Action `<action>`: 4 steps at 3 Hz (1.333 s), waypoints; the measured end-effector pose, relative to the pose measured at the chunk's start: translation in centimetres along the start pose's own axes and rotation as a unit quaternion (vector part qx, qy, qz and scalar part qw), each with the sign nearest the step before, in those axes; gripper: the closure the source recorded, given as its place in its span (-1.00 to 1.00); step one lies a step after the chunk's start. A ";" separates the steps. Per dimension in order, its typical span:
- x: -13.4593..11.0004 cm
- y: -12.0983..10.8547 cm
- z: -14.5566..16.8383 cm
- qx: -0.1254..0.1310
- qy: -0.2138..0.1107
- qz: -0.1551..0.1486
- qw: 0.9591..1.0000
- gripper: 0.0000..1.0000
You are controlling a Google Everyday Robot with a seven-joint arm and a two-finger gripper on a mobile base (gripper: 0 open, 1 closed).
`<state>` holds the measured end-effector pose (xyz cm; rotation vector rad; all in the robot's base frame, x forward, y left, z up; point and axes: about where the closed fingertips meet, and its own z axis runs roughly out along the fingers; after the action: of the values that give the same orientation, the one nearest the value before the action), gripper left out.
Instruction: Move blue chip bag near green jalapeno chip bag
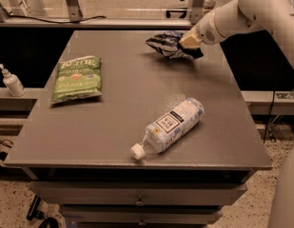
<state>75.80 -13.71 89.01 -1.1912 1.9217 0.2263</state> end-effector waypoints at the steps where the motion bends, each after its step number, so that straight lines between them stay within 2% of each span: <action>1: -2.3 1.0 -0.8 -0.009 -0.028 -0.016 0.999 1.00; 2: -4.9 3.1 -0.9 -0.028 -0.061 -0.032 0.997 1.00; 4: -9.4 10.7 -0.3 -0.094 -0.121 -0.068 0.986 1.00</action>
Offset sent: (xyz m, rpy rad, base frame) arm -0.0391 0.0731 0.0557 0.1249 -0.1022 0.1899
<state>68.85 -2.04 93.28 -1.3476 1.6294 0.4658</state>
